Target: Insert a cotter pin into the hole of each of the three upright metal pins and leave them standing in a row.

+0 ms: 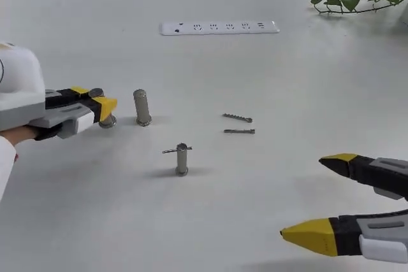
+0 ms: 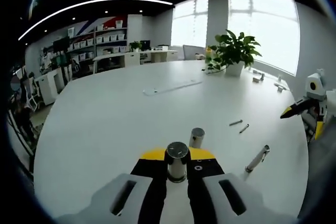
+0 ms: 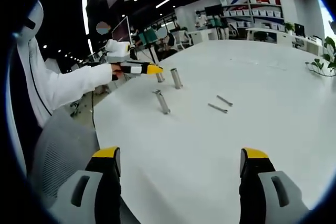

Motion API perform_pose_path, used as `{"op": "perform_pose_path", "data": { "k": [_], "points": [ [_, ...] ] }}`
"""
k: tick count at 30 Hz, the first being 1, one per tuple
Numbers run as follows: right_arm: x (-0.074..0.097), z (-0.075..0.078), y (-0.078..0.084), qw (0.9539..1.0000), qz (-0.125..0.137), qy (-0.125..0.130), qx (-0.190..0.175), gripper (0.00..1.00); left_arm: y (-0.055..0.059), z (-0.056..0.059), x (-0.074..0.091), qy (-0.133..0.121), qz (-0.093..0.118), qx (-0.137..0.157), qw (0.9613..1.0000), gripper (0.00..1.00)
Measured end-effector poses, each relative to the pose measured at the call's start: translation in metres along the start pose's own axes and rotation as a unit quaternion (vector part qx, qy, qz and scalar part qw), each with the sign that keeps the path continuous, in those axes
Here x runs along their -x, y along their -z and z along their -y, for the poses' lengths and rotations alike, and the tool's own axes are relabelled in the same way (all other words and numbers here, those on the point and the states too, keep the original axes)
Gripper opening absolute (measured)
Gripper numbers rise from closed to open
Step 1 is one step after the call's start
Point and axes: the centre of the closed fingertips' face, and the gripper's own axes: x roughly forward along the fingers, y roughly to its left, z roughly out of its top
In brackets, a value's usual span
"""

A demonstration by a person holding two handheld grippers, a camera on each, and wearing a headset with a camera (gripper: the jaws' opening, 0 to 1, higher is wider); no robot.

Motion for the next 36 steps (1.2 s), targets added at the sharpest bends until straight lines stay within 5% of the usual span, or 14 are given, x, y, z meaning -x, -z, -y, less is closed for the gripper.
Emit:
{"op": "perform_pose_path", "data": {
  "k": [7,17,28,36],
  "points": [
    [0.002,0.000,-0.002,0.9999,0.008,0.007,0.000,0.93,-0.007,0.014,0.027,0.003,0.015,0.020,0.9997,0.10],
    [0.003,-0.005,-0.005,0.9998,0.019,0.003,0.003,0.93,0.005,0.050,0.054,0.010,-0.001,0.002,0.9999,0.10],
    [0.001,-0.011,-0.009,0.9995,0.026,-0.011,0.012,0.93,0.023,0.099,0.054,0.051,-0.022,0.002,0.9985,0.10],
    [0.001,-0.015,-0.009,0.9993,0.027,-0.020,0.018,0.92,0.022,0.131,0.050,0.067,-0.022,-0.006,0.9975,0.10]
  ]
}}
